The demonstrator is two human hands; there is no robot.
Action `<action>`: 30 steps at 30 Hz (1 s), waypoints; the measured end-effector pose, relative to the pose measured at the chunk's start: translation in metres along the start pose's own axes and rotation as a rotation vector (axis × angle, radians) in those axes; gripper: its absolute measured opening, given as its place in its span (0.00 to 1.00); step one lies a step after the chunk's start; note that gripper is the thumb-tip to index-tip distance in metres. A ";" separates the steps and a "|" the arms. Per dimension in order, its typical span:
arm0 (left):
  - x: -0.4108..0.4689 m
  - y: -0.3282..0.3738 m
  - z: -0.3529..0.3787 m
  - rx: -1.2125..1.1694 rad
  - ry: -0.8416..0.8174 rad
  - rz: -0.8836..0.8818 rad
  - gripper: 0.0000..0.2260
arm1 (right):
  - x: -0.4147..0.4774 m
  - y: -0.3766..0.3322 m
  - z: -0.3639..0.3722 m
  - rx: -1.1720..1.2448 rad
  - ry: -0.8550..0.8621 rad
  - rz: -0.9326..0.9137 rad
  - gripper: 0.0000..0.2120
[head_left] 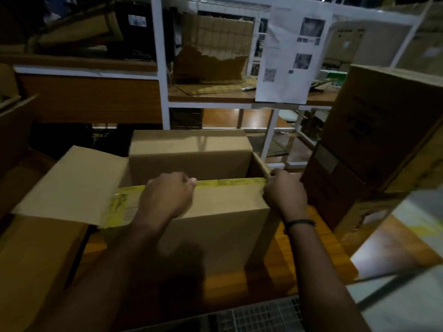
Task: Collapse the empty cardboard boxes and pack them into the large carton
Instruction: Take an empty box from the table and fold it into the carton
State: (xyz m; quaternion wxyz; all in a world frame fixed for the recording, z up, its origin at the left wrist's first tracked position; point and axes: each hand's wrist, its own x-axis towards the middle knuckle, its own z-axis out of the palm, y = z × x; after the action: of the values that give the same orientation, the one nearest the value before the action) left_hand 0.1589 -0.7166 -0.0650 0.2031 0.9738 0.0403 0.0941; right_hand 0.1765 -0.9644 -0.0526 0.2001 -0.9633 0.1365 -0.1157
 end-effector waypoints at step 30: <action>0.002 0.009 0.003 0.078 0.088 0.086 0.16 | -0.030 -0.075 0.043 -0.092 -0.178 -0.649 0.18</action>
State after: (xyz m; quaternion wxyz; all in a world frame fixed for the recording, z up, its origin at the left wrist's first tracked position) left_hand 0.1615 -0.7257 -0.0636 0.1587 0.9767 0.0112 0.1439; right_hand 0.1769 -0.8742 -0.0647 0.1205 -0.9709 -0.1900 -0.0826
